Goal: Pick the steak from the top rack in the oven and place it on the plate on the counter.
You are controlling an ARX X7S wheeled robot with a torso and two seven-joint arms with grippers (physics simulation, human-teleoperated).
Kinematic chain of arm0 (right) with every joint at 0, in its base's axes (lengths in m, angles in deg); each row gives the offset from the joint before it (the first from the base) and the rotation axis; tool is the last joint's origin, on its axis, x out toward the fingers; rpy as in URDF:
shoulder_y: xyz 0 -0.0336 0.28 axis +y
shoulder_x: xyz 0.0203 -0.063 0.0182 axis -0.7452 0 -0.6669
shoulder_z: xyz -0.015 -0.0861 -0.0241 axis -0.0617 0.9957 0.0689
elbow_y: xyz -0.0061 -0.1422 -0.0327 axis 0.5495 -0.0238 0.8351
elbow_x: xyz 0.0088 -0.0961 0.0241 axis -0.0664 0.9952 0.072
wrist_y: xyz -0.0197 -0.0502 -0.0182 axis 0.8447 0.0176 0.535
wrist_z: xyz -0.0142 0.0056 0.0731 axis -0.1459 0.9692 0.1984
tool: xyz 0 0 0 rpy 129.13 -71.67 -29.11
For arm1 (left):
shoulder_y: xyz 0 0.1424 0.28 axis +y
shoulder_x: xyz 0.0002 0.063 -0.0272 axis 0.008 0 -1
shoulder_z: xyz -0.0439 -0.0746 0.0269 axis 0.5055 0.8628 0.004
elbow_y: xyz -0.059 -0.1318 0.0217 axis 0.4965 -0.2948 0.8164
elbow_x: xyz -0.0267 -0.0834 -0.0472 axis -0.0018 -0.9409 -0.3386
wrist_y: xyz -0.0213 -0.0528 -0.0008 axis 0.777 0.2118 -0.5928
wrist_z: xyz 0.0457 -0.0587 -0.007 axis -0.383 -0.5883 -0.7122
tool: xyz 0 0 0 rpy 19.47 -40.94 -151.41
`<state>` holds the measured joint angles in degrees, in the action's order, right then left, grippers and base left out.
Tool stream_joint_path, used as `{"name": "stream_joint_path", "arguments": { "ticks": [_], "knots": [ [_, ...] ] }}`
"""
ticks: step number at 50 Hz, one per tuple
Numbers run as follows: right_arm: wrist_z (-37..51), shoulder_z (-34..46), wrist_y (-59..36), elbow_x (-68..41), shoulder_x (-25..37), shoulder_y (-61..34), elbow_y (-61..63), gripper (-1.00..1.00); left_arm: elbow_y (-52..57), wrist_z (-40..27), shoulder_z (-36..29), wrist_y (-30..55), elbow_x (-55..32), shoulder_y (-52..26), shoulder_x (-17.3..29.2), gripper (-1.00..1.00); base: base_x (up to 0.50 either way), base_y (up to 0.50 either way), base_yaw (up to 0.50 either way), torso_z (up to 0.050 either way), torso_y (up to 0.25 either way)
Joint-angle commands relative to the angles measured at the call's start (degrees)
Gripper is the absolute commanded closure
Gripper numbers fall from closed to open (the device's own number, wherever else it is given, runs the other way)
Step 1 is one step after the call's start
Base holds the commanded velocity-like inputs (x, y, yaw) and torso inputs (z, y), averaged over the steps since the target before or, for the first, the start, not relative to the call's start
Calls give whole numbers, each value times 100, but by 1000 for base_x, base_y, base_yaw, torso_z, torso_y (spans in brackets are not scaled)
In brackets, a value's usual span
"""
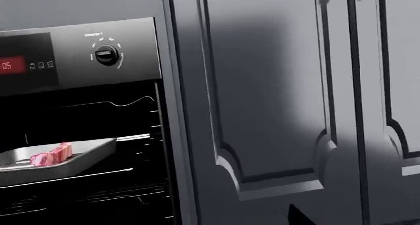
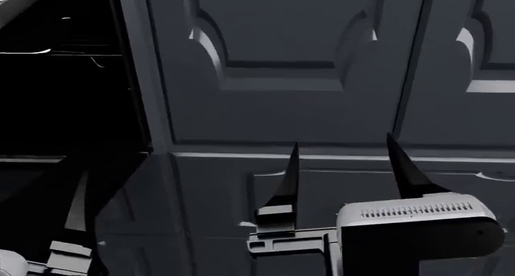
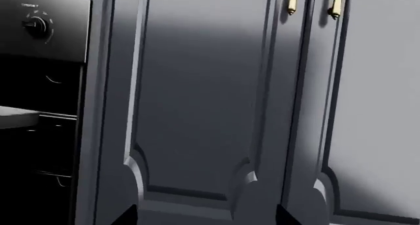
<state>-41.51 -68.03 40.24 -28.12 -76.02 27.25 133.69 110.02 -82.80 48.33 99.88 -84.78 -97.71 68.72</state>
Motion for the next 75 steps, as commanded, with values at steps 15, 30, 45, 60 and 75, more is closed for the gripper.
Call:
{"name": "stream_joint_path", "arguments": {
  "ticks": [15,30,45,60,75],
  "knots": [
    [-47,315,-841,-184,17,-641,551,-100,446,-1155,345,-381,-1214,264,1028,-100,4,500,0,0,0],
    [-76,310,-1253,-483,-85,-1005,772,-100,177,-2435,-226,-1442,-1842,703,2097,-100,22,500,0,0,0],
    [-37,323,-1432,-620,-78,-1221,763,-100,214,-2612,-280,-1972,-1764,1138,2353,-100,29,500,0,0,0],
    [46,454,-1540,-688,-43,-1304,853,-100,137,-2692,-326,-2121,-1802,1164,2457,-100,43,500,0,0,0],
    [99,459,-1467,-784,1,-1218,997,-100,66,-2734,-407,-2301,-1791,1214,2517,-100,278,429,0,0,0]
  ]
}}
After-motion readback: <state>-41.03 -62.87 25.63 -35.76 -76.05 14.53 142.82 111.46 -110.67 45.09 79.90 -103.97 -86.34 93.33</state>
